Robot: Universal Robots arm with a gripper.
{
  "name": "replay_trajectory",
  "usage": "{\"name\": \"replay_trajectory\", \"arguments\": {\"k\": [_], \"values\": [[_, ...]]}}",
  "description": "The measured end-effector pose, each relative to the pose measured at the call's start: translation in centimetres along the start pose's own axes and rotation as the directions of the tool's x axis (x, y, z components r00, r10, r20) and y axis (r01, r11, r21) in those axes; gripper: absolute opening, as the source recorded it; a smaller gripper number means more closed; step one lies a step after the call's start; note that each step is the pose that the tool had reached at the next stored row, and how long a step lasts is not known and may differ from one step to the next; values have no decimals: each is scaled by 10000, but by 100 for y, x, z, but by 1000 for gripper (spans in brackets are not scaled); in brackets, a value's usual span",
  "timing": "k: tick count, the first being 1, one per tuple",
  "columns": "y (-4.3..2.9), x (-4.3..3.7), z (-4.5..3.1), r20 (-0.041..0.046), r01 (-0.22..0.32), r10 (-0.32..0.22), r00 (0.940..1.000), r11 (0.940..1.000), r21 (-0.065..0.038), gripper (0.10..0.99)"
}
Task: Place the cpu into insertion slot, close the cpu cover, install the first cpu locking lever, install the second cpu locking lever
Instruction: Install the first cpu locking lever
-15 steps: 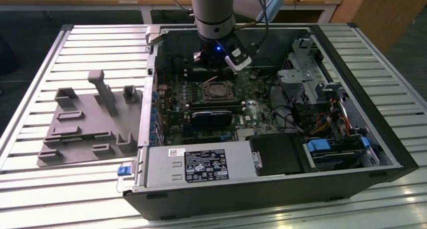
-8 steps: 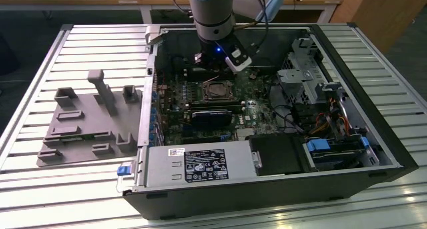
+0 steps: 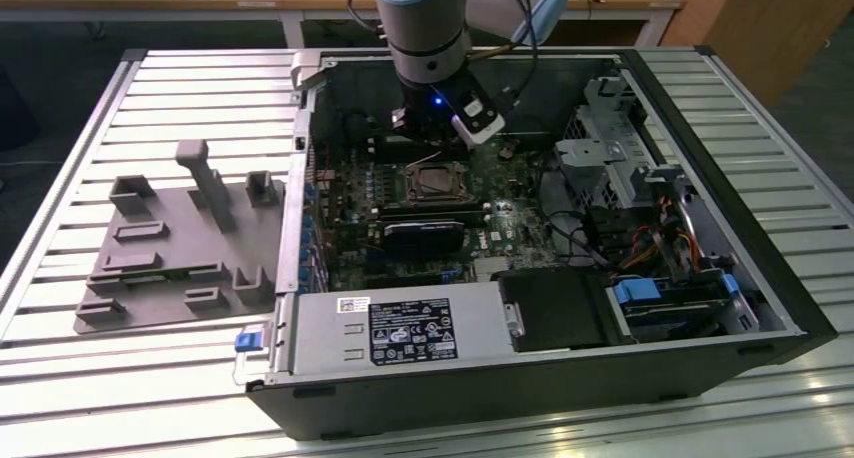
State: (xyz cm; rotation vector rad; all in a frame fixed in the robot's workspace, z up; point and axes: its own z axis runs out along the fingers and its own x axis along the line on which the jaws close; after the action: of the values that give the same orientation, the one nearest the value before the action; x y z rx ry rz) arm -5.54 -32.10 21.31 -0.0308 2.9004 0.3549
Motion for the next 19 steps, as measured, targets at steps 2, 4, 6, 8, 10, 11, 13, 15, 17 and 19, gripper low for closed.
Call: {"name": "replay_trajectory", "arguments": {"k": [2, 4, 6, 8, 10, 11, 13, 15, 17, 19], "values": [[-1, 10, 4, 38, 5, -5, 10000, 10000, -13, 102], [-3, 29, 13, 130, 29, -29, 9999, 10000, -11, 102], [-5, 46, 20, 214, 51, -51, 9998, 10000, -11, 102], [-6, 50, 23, 232, 56, -56, 9997, 10000, -9, 102], [-6, 50, 24, 234, 54, -54, 9997, 10000, -8, 102], [-4, 52, 26, 239, 42, -42, 9997, 10000, -8, 102], [6, 60, 28, 247, 10, -10, 9997, 10000, 2, 102], [17, 70, 29, 257, -25, 25, 9997, 10000, 9, 102], [30, 78, 31, 266, -58, 57, 9996, 10000, 17, 102], [42, 87, 34, 282, -110, 109, 9995, 9999, 28, 102]]}}
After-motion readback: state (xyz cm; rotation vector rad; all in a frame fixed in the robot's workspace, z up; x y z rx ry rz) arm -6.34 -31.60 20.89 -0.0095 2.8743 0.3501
